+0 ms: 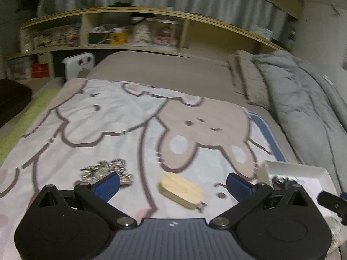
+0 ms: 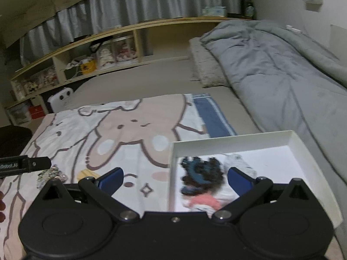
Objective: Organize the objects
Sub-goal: 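Withdraw both grippers from the box toward the rope toy and wooden block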
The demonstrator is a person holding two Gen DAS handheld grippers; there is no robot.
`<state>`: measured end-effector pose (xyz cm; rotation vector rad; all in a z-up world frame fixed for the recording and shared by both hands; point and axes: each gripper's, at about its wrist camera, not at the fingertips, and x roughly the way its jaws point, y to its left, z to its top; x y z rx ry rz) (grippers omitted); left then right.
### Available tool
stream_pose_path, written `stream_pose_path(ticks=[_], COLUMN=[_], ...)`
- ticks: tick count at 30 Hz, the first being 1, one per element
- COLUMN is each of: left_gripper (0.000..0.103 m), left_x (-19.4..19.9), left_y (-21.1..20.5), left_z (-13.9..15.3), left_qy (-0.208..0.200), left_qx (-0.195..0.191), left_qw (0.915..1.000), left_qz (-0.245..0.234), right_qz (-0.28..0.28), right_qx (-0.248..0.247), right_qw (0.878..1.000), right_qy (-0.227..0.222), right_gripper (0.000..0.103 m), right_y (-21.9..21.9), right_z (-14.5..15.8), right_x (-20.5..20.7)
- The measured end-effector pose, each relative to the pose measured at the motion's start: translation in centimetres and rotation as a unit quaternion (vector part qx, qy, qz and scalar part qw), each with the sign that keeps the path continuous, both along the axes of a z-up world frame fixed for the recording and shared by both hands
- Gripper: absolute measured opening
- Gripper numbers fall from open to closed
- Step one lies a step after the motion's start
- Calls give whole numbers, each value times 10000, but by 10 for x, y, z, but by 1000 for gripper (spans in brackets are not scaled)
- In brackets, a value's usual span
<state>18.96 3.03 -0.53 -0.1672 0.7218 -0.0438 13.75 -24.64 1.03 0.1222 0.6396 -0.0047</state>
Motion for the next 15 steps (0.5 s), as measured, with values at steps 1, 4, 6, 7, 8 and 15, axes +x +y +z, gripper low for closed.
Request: stream_pose_path(ticks=[1,4,6,7,8,15], left_gripper=[103,103,103,103,103,103], left_x=[2,8,11,12,14,26], left_y=[4,19,28,31,35,55], left_z=[-1,-3,-5,-7,-9,-24], left_qy=[8,62,84,95,108,77], left_qx=[-12,-85,-106,-100,-89,49], left_qw=[10000,9993,9985,9980,9976,9941], left_qz=[84,357,533,609,682,1079], right_qz=[51,213,322,361,399,861], right_qx=[21,64,89,103,117,224], right_qw=[10000,9998,9994,9993,9991,9960], right_qy=[-1,5,-14,-13,0,109], right_gripper=[103,103,103,103,103,103], right_y=[4,16,25,29,34,63], right_z=[0,-3,-6,-7,-10,-34], right_x=[3,13,19,22,26,52])
